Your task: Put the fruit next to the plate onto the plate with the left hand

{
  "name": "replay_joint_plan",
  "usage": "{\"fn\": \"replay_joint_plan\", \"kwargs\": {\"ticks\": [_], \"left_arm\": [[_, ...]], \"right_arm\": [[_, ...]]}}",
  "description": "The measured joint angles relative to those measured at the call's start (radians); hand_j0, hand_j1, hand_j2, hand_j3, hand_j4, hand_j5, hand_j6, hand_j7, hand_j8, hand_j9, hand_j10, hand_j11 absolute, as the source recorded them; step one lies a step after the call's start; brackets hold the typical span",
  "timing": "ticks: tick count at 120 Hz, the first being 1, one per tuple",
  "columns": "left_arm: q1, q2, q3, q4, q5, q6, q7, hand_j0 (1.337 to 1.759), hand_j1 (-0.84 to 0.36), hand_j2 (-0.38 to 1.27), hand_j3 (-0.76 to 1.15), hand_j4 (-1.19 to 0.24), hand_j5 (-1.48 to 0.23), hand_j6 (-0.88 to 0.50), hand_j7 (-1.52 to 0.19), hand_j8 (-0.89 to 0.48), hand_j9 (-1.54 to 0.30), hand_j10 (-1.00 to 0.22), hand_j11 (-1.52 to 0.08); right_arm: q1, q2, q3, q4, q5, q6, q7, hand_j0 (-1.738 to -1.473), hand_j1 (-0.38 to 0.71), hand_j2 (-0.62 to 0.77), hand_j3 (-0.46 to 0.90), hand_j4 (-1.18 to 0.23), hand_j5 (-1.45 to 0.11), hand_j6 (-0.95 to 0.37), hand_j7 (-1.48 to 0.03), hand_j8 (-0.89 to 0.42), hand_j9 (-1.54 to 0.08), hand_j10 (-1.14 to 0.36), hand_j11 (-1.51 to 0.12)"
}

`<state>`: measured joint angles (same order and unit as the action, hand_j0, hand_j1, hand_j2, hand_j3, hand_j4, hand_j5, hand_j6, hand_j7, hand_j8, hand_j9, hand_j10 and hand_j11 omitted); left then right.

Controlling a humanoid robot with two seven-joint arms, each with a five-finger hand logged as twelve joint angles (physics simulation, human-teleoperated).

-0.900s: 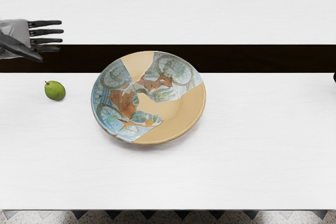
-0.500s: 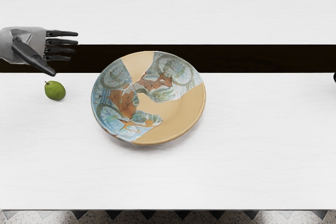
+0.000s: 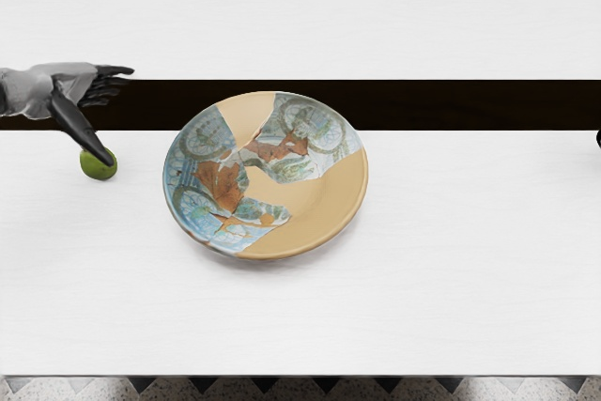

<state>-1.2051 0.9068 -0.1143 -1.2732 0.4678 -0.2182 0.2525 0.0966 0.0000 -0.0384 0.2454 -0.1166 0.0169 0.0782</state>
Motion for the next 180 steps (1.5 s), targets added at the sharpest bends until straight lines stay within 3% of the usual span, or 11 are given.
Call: {"fn": "replay_joint_plan", "kwargs": {"ticks": [21,61,96,138,180], "left_arm": [[-0.007,-0.016,0.11,-0.051,0.061,0.219,-0.024,1.658,0.35,0.0,0.0,0.0,0.0,0.0,0.0,0.0,0.0,0.0,0.0],[-0.009,-0.051,0.266,-0.086,0.136,0.508,-0.029,1.658,0.29,0.01,0.0,-0.06,-0.07,-0.06,-0.07,-0.06,-0.07,-0.06,-0.07],[-0.007,-0.101,0.341,-0.092,0.142,0.568,-0.03,1.658,0.23,0.02,0.0,-0.1,-0.13,-0.1,-0.13,-0.1,-0.13,-0.1,-0.13],[-0.007,-0.109,0.387,-0.088,0.143,0.642,-0.03,1.658,0.01,0.06,0.0,-0.29,-0.38,-0.29,-0.38,-0.29,-0.38,-0.29,-0.37],[0.008,-0.118,0.39,-0.078,0.143,0.715,-0.03,1.658,-0.05,0.07,0.0,-0.34,-0.43,-0.34,-0.43,-0.34,-0.43,-0.34,-0.43]], "right_arm": [[0.0,0.0,0.0,0.0,0.0,0.0,0.0,-1.658,-0.33,0.0,0.0,-0.01,-0.02,-0.01,-0.02,-0.01,-0.02,-0.01,-0.02],[0.0,0.0,0.0,0.0,0.0,0.0,0.0,-1.658,-0.33,0.0,0.0,-0.02,-0.02,-0.01,-0.02,-0.01,-0.02,-0.01,-0.02],[0.0,0.0,0.0,0.0,0.0,0.0,0.0,-1.658,-0.33,0.0,0.0,-0.02,-0.02,-0.01,-0.02,-0.01,-0.02,-0.01,-0.02],[0.0,0.0,0.0,0.0,0.0,0.0,0.0,-1.658,-0.33,0.0,0.0,-0.01,-0.02,-0.01,-0.02,-0.01,-0.02,-0.01,-0.02],[0.0,0.0,0.0,0.0,0.0,0.0,0.0,-1.658,-0.33,0.0,0.0,-0.01,-0.02,-0.01,-0.02,-0.01,-0.02,-0.01,-0.02]]}}
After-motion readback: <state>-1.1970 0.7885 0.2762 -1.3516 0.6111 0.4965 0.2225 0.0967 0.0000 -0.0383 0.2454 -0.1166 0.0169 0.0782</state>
